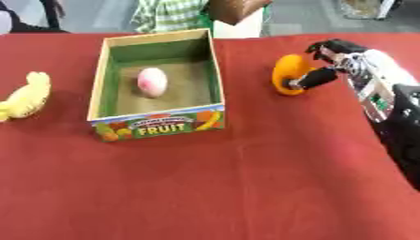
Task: Pick up objects on the table and place them in the box.
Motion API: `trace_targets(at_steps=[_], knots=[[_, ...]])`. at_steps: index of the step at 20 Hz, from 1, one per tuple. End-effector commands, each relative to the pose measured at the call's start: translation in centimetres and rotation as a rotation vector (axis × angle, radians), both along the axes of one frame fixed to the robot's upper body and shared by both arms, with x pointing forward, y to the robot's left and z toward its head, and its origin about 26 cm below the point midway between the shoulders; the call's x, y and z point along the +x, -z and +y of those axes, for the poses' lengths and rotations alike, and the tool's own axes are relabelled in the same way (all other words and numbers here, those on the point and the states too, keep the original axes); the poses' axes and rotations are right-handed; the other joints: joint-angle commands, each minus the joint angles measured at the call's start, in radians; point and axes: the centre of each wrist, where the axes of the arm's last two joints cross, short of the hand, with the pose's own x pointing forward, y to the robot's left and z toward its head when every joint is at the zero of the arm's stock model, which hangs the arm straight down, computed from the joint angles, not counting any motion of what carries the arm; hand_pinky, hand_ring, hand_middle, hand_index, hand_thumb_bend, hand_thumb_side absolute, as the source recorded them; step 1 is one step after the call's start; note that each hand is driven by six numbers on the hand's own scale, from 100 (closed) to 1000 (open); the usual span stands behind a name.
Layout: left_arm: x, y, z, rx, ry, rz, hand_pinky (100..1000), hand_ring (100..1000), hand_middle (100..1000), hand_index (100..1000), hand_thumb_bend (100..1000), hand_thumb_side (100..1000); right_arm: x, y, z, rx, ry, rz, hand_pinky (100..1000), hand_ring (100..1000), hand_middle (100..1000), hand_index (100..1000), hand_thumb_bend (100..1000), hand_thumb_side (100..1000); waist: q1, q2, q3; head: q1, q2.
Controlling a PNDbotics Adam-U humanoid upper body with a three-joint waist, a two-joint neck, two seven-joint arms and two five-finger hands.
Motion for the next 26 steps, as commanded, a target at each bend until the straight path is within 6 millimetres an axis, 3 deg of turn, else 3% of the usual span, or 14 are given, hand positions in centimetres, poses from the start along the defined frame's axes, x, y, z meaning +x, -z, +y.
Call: trace_targets(at_steps=[1,3,4,5,7,14,21,26], knots=[[-0.2,-0.8,0.1,0.013,0.002,-0.030,495,542,593,650,100,803,0.0,-0.9,-0.2,-0.019,0.000,-0.022,808,867,728,836,453,542,0.002,-0.016,0.003,-0.001,-0.010],[-0.2,-0.8,0.2,0.013,0.001,-0.029,496,542,593,650,100,803,0.0,-1.0,0.0,0.000,-0.019,-0.031,802,837,596,678,276,522,0.003,-0.015,0.004,0.000,-0.009],[-0.2,-0.8,0.2,0.013,0.000,-0.028,496,542,593,650,100,803,0.0,-1.1,0.0,0.019,-0.029,-0.043,802,835,590,669,262,517,0.003,-0.015,0.003,0.001,-0.008],[-0.2,-0.8,0.2,0.012,0.000,-0.028,496,542,593,650,100,802,-0.1,-1.3,0.2,0.040,-0.041,-0.057,799,818,550,624,154,477,0.002,-0.015,0.003,0.002,-0.007],[-0.2,-0.8,0.2,0.013,0.000,-0.027,496,542,593,650,100,802,-0.3,-1.8,0.5,0.081,-0.063,-0.087,787,795,526,606,100,413,0.002,-0.015,0.002,0.004,-0.006],[-0.2,-0.7,0.2,0.013,-0.001,-0.022,495,543,592,650,100,797,-0.7,-2.4,1.2,0.187,-0.086,-0.103,767,753,519,612,100,241,0.001,-0.019,0.000,0.004,-0.004],[-0.2,-0.6,0.3,0.013,-0.004,-0.016,495,543,591,651,100,790,-1.3,-3.8,1.9,0.254,-0.130,-0.114,770,754,550,654,100,221,0.001,-0.024,-0.005,0.006,0.003],[-0.3,-0.6,0.3,0.013,-0.007,-0.014,495,544,591,651,100,790,-1.8,-4.9,2.5,0.269,-0.147,-0.147,770,746,536,644,100,260,0.002,-0.030,-0.008,0.006,0.003]])
